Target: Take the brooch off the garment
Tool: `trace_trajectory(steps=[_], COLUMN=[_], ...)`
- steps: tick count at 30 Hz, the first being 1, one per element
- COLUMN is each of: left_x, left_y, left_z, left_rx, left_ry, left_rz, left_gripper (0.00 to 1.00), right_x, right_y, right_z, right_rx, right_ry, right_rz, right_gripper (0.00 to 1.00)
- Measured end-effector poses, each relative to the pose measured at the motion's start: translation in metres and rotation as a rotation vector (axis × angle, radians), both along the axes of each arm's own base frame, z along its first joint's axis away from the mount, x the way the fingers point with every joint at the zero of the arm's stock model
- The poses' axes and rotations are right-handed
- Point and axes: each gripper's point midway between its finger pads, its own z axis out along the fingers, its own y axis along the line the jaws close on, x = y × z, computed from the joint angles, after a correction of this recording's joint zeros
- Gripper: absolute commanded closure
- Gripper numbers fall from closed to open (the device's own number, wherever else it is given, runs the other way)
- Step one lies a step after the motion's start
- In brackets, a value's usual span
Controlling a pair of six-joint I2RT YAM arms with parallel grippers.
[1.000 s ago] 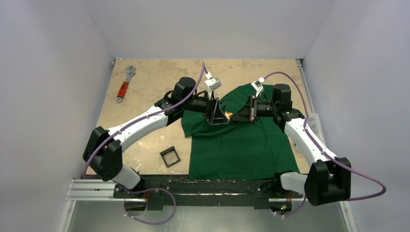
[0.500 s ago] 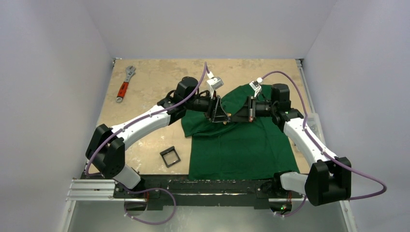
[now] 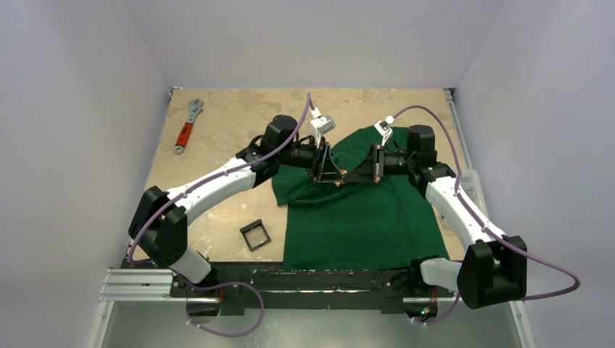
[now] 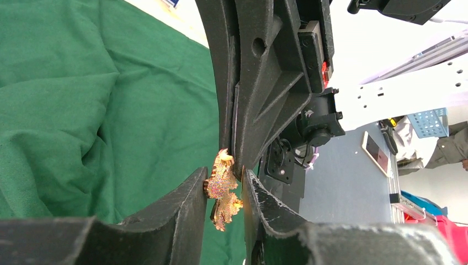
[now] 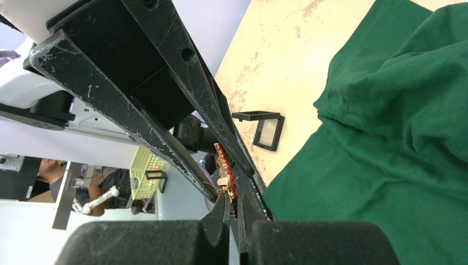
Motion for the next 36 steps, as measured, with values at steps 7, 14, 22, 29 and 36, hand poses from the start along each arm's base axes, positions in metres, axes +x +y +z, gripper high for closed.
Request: trace_trajectory(steps=[7,14,22,29,36], left_x=[-0.004,-0.009,-0.011,-0.016,-0.018], left_y=[0.0,-0.002,-0.004,-0.001,0.007], left_z=[0.001,0.006,0.013,0.01,0.002], left_rx=[-0.007,-0.031,-0.058,-0.062,-0.06], left_ry=[0.005,0.014,0.003,0.0,0.027], left_rz=[-0.02,-0.053,-0.073,-0.077,-0.056], left_gripper=[0.77,0.61,0.51,0.49,0.52], right_x=[-0.004,-0.009,-0.01,-0.007,-0.006], right_y=[-0.001,-0.001,0.001,0.004,0.005], right_z=[0.003,0.009,0.011,0.018,0.02], right_rx=[-0.01,-0.019,-0.014,0.024,0.038], right_ry=[-0.077,-0.137,-0.14,-0.101,-0.074], right_rz=[0.018,0.041,0.047,0.047,0.04], right_gripper=[1.0,1.0,1.0,1.0,1.0])
